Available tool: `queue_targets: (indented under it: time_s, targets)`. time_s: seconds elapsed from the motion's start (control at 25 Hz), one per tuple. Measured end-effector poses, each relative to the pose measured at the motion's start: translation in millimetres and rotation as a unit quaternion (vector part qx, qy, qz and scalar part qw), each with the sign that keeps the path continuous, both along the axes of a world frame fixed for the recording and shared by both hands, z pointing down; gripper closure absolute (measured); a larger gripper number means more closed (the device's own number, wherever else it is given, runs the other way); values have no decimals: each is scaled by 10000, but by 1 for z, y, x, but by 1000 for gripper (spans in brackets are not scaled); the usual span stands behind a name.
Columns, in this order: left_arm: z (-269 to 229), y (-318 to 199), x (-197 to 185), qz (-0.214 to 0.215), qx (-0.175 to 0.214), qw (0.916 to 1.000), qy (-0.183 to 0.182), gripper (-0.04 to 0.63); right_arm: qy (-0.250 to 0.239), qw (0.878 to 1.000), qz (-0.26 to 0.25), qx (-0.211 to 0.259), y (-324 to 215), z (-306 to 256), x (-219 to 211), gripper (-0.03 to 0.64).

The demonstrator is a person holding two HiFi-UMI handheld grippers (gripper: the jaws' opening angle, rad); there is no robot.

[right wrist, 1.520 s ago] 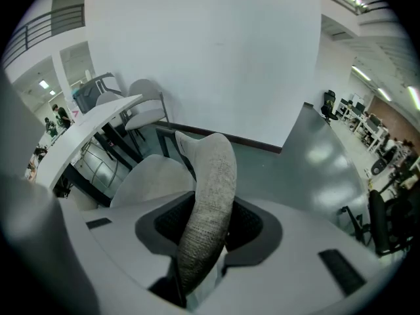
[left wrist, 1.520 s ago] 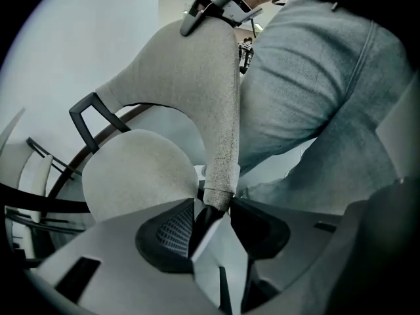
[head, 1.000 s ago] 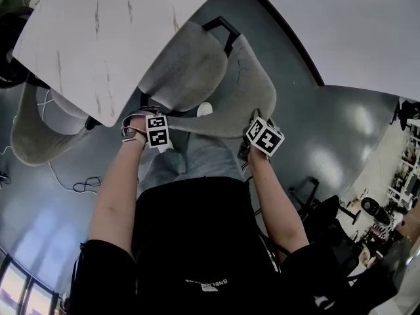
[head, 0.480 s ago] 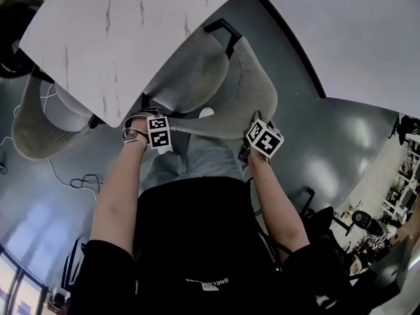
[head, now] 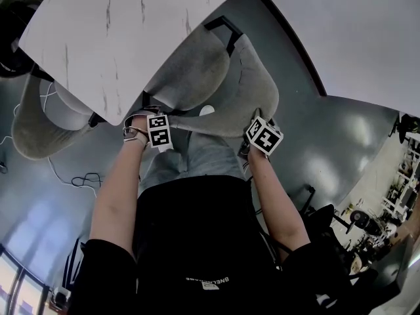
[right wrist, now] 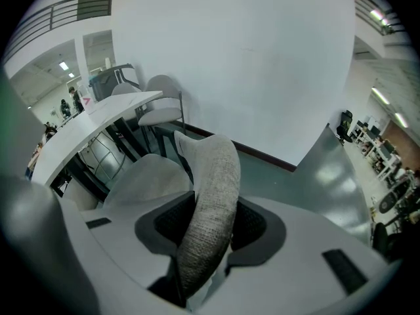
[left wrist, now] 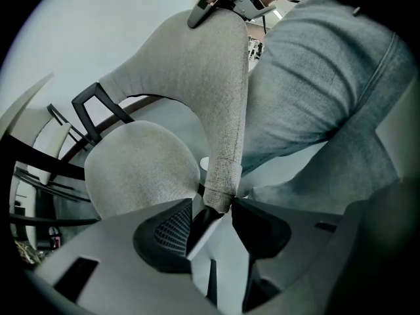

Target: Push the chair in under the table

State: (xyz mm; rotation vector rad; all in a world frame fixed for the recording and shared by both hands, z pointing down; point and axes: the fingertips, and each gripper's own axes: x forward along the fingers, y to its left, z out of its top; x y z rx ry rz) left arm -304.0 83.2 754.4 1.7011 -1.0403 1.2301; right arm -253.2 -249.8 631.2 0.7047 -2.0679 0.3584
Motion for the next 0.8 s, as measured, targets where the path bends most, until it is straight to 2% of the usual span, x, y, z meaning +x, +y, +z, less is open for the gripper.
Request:
queue_targets:
  time_s: [0.2,0.28,0.4,0.52,0.72,0.8]
  targets:
    - [-5,0,1,-93,-52,9997,-219,420,195,9996,-23,217,-1,-6,2,460]
    - [-13,-3,3,-252,27,9995,-184,422,297,9993,-10,235,-1,-8,4,453]
    - [-33,-9,2,-827,393,9958,92,433,364,9991,18,217,1,-13,6,440]
    - [-57,-11,-5,-1236,744,9894,144,436,350,9991,77,207,4,-22,7,439]
    - [-97,-12,-10,-1366,1186,9835,-10,491,140,9991,133,370,13,-50,13,439]
    - [-120,-17,-14,-1483,1510,9773,-75,508,25,9986,31,534,21,-63,13,440]
